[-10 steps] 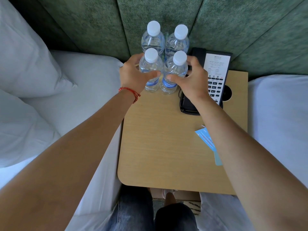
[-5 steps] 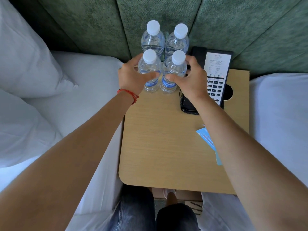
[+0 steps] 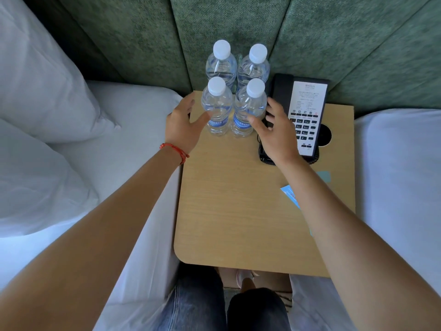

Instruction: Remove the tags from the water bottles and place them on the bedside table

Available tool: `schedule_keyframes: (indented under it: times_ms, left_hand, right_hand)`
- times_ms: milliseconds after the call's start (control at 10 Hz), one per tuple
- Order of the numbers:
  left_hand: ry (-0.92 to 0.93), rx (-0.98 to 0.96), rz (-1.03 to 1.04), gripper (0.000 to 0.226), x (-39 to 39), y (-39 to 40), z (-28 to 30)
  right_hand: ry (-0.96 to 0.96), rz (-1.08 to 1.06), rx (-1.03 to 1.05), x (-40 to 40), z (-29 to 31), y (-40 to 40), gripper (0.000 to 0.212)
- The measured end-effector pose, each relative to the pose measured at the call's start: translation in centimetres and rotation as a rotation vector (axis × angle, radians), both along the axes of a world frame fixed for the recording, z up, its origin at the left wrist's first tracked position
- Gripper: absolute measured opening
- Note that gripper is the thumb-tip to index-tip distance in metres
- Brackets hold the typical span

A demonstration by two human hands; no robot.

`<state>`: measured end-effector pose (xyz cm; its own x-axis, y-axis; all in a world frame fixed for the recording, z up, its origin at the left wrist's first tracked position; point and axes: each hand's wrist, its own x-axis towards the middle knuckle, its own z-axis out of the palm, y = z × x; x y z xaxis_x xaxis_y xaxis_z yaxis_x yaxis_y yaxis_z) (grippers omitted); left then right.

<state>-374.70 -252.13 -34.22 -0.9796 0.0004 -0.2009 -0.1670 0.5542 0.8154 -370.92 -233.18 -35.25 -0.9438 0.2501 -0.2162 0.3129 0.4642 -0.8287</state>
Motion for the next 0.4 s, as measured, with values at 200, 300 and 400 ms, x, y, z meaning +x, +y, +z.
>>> schedule_keyframes:
  times_ms: [200, 300, 400]
  left_hand:
    - [0.195, -0.197, -0.177, 0.052, 3.9, -0.4, 0.9]
    - [0.220, -0.282, -0.204, 0.051, 5.3, -0.4, 1.7]
    - [0.289, -0.350, -0.222, 0.048, 6.5, -0.3, 2.3]
  right_hand:
    - [0.178, -0.006, 0.119, 4.0, 1.4, -1.0, 0.043]
    - [0.208, 0.059, 0.174, 5.6, 2.7, -1.3, 0.042]
    - [0.192, 0.097, 0.269, 6.6, 3.4, -0.8, 0.045]
